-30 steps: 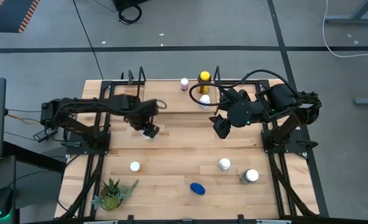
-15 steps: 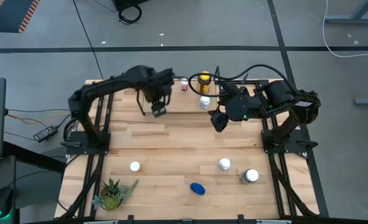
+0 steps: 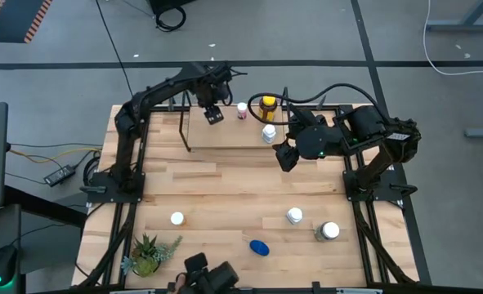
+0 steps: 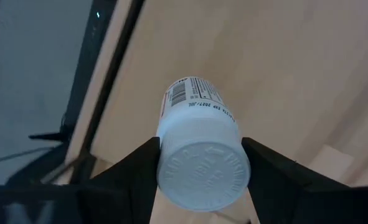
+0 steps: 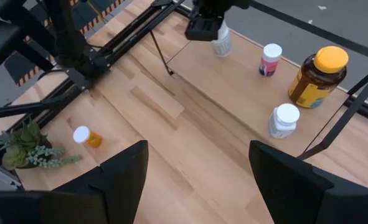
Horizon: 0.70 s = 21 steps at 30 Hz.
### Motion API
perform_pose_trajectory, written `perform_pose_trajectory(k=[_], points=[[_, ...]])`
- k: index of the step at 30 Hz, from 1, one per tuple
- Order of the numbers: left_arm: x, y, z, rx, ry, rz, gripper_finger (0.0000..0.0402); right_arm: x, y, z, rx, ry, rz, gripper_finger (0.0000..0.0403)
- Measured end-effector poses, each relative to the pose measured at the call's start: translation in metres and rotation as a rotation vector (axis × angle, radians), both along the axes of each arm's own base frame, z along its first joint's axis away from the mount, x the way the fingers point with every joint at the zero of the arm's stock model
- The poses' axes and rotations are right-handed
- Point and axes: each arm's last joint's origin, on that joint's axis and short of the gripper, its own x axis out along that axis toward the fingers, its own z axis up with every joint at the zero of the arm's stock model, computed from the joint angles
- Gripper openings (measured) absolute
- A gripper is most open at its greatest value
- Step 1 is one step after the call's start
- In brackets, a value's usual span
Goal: Pick and place medicine bottles onto shelf by color
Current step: Put the left white pill bottle on the shelf
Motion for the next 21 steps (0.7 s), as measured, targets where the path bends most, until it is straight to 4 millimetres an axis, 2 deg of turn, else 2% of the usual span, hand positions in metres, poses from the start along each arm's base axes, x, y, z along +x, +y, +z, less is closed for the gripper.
perform_pose_trajectory(k=[10,14,21], points=[[0.016,0.01,-0.02,0.017,0.0,-0.063,0.021,0.001,-0.005,0.0,0.016,-0.012,-0.036,0.0284],[0.017,0.011,-0.021,0.032,-0.001,-0.083,0.0208,0.001,-0.005,0.0,0.018,-0.013,-0.037,0.0284],[0.02,0.014,-0.021,0.06,-0.026,-0.084,0.023,0.001,-0.005,0.0,0.025,-0.015,-0.04,0.0284]])
